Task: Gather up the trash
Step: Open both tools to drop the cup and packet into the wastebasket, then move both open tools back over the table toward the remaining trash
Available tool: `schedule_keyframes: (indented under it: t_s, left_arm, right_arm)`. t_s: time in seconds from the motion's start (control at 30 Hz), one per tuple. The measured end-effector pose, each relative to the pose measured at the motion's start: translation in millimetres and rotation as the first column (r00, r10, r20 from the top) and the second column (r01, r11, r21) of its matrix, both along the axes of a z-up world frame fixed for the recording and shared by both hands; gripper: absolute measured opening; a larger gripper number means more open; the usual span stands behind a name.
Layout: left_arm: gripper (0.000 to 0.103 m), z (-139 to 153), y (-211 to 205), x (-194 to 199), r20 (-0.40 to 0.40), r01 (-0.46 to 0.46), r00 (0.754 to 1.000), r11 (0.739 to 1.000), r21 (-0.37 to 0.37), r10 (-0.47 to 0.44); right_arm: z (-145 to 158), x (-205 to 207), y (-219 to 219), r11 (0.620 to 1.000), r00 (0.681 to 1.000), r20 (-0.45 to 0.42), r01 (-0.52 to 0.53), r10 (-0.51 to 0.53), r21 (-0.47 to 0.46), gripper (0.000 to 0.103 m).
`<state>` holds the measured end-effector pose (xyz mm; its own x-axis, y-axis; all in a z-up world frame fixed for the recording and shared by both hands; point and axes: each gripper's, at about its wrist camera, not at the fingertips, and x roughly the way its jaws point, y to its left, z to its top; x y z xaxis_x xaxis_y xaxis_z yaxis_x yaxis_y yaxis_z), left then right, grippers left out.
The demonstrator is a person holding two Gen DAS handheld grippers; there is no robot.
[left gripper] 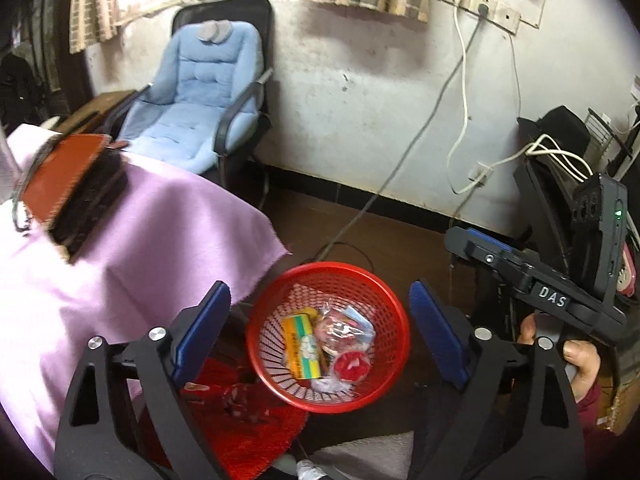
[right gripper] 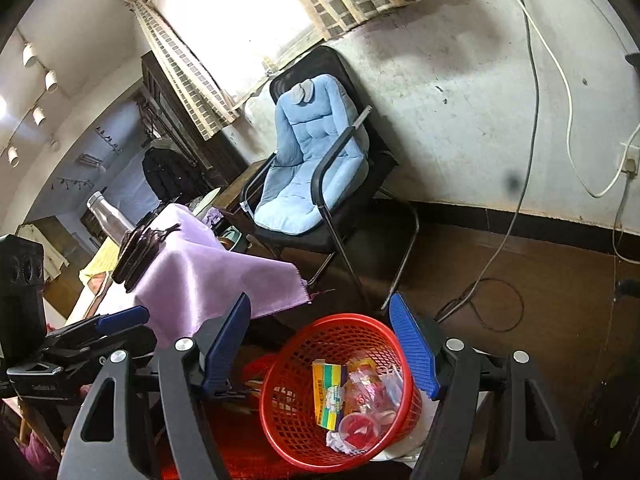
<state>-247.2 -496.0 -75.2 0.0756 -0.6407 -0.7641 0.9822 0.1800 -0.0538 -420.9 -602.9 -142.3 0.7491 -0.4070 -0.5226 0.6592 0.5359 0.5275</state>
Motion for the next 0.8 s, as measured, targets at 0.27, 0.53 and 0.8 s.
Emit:
schedule_keyframes:
  t_s: [0.27, 0.53, 0.8]
  left_arm:
    - [0.09, 22, 28, 8, 0.03, -0.043, 0.998, 0.996, -0.079, 0.046]
    - [0.092, 54, 68, 21, 0.048, -0.096, 0.993, 0.978, -0.184, 0.106]
    - [0.094, 83, 118, 42, 0.056, -0.167, 0.98, 0.946, -0.276, 0.19]
  right_arm:
    - [26, 12, 17, 0.997, 0.999, -0.011, -0.04, 0.039, -0.059, 0.072]
    - [60, 24, 40, 0.988, 0.997, -0.02, -0.077, 0.075, -0.137, 0.075]
    - [99, 56, 75, 0.962, 0.987, -0.031, -0.163, 0.16, -0.22, 0.077]
